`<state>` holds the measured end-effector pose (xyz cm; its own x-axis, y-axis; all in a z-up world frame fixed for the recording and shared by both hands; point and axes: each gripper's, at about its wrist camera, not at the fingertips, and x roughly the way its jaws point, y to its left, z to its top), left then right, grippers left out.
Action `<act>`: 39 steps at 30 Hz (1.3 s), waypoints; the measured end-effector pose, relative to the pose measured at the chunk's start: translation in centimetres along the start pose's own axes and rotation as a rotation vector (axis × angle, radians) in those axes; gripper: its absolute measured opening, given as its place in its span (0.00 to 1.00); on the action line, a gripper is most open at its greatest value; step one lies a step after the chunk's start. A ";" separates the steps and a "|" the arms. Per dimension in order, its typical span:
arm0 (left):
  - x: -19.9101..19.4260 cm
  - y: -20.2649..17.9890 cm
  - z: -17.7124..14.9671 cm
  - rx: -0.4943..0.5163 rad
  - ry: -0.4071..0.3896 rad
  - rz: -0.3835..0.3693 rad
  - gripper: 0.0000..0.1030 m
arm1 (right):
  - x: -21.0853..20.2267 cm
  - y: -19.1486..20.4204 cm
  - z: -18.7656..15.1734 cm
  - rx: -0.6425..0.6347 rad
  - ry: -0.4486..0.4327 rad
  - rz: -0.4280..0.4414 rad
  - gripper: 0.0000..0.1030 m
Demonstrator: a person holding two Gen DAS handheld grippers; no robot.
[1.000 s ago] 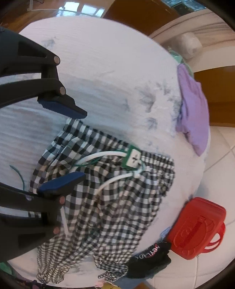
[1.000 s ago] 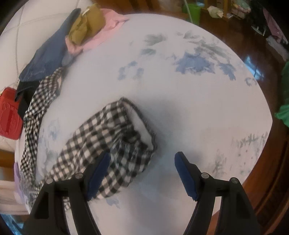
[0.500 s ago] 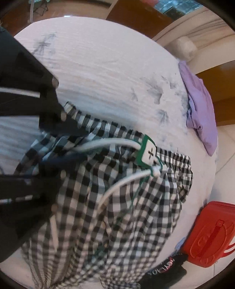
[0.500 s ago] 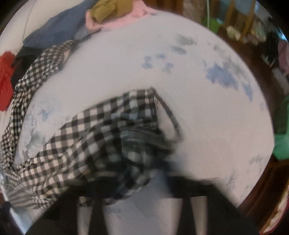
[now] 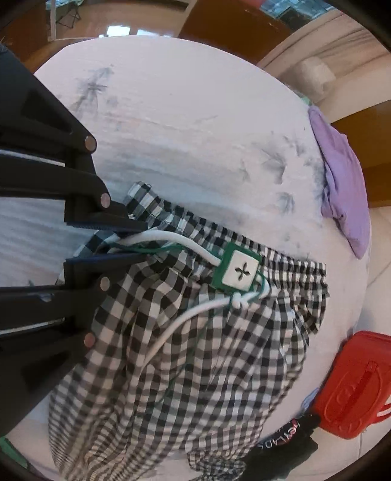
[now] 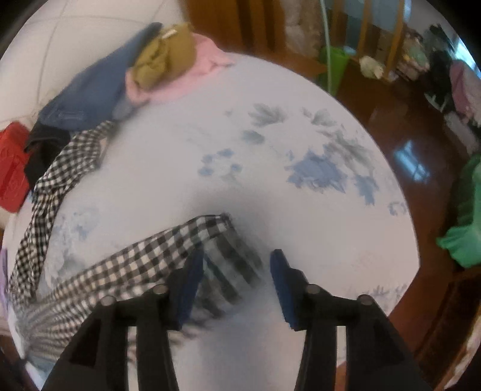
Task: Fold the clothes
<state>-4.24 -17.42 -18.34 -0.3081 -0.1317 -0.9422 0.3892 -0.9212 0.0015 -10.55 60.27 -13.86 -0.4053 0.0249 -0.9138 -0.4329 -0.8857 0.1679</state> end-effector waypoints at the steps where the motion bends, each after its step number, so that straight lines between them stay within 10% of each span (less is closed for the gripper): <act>1: -0.9 0.0 0.3 0.014 -0.015 -0.013 0.16 | -0.3 -0.2 -0.1 0.017 -0.010 0.027 0.49; 4: -3.8 0.4 1.5 0.017 -0.076 -0.038 0.19 | -1.6 0.0 0.1 0.014 -0.044 0.000 0.58; 6: -5.8 0.5 2.8 0.014 -0.134 -0.049 0.42 | -1.9 0.5 0.6 -0.009 -0.048 0.010 0.58; 8: -6.7 0.5 4.4 0.009 -0.177 -0.062 0.90 | -1.9 1.6 1.3 -0.029 -0.048 0.031 0.59; 9: -6.6 0.3 5.2 0.013 -0.186 -0.065 0.93 | -1.7 2.3 1.6 -0.039 -0.047 0.043 0.59; 25: 5.9 -4.3 18.4 0.005 -0.040 -0.044 0.93 | 7.1 18.3 12.0 0.008 0.075 0.289 0.63; 37: 11.8 -5.2 19.5 0.012 0.024 -0.036 0.79 | 16.4 26.3 17.2 0.016 0.163 0.285 0.63; 38: 11.7 -5.3 19.4 0.024 0.018 -0.037 0.70 | 17.1 26.8 17.2 0.001 0.179 0.283 0.61; 39: 11.4 -5.4 19.4 0.036 0.007 -0.041 0.61 | 17.5 27.4 17.0 -0.031 0.192 0.276 0.38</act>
<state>-26.69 -21.04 -22.61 -0.3171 -0.0909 -0.9440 0.3450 -0.9382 -0.0255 -43.24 44.34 -18.98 -0.3437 -0.3028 -0.8889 -0.3019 -0.8607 0.4099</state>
